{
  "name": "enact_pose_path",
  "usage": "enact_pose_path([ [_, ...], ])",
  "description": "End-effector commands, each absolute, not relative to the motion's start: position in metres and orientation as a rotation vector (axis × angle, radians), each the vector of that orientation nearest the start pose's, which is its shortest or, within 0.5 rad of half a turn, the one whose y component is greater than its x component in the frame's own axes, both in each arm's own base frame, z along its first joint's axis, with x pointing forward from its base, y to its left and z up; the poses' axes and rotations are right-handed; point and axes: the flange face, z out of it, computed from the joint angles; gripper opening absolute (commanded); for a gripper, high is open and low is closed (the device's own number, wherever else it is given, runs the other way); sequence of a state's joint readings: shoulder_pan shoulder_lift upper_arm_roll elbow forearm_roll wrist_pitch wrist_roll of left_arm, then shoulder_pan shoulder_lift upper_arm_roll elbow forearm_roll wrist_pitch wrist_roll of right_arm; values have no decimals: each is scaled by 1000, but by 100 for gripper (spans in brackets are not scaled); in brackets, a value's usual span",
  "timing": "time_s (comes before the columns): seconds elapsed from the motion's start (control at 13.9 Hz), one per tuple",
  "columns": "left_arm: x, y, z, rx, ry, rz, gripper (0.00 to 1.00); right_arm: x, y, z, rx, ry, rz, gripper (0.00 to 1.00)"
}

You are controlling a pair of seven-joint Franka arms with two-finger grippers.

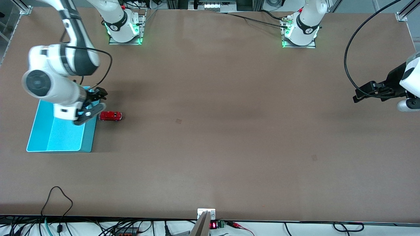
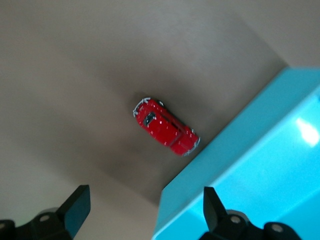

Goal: Wind red beetle toy and store in blue box
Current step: 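Reach the right gripper to the red car beside the blue box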

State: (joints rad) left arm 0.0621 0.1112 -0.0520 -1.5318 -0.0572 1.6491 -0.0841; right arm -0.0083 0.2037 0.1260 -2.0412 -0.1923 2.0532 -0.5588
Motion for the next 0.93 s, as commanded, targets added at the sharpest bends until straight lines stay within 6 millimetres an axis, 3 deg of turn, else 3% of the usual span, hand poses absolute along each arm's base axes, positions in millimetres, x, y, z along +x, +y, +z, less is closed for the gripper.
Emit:
enact_pose_path([
  [0.0,588,5,584,-3184,-181,-39,100,544,55,310,-2804,-1676,260,100],
  [0.22,594,3,577,-3184,-176,-14,100,523,45,271,-2654,-1896,128,100],
  [0.36,596,4,579,-3183,-176,-24,100,510,49,250,-2624,-1937,44,100],
  [0.57,595,3,586,-3185,-170,-36,100,505,47,220,-2536,-2013,26,100],
  [0.86,583,4,582,-3180,-167,88,100,508,36,206,-2452,-2110,3,100],
])
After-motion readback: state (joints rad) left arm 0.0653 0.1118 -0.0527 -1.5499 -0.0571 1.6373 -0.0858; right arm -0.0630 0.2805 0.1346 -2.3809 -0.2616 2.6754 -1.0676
